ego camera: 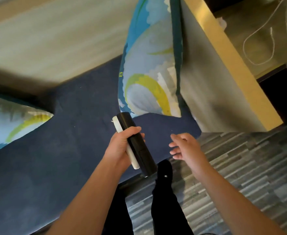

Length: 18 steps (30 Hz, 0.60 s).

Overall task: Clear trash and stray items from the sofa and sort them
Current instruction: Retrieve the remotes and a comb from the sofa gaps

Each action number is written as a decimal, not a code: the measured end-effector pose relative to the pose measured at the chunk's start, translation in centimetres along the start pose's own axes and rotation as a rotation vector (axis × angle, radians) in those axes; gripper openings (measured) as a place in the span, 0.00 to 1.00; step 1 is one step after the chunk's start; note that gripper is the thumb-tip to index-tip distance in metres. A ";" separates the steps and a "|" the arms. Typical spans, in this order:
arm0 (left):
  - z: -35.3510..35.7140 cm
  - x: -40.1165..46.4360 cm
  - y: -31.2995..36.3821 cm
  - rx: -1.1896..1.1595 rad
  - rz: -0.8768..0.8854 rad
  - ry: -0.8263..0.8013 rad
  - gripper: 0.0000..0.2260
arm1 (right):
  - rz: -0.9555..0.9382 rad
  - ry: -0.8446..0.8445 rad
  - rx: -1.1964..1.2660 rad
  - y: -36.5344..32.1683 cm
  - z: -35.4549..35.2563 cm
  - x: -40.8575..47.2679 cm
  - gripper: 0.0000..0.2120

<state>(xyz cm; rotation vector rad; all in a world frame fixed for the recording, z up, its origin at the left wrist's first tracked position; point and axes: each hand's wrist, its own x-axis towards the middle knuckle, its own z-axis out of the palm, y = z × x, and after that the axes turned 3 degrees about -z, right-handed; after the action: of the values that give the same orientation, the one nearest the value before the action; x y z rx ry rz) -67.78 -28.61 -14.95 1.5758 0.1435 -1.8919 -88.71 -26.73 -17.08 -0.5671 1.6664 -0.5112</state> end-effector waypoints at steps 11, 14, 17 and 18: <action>3.6 4.6 -7.2 0.082 -0.144 0.036 0.18 | 0.359 0.165 0.591 2.7 -5.9 12.8 0.09; 4.6 6.1 -8.0 0.132 -0.156 0.006 0.18 | 0.340 0.184 0.876 4.5 -6.3 14.2 0.11; 5.5 7.8 -8.2 0.173 -0.168 -0.008 0.19 | 0.355 0.182 1.021 5.1 -6.5 16.1 0.12; 5.8 8.2 -8.2 0.184 -0.175 -0.006 0.17 | 0.356 0.185 1.056 5.1 -6.4 16.6 0.13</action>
<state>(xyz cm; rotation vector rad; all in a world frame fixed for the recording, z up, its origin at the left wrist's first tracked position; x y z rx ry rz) -77.49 -28.42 -23.45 1.7282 0.1100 -2.0946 -97.81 -32.92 -31.95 0.5495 1.3700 -1.0771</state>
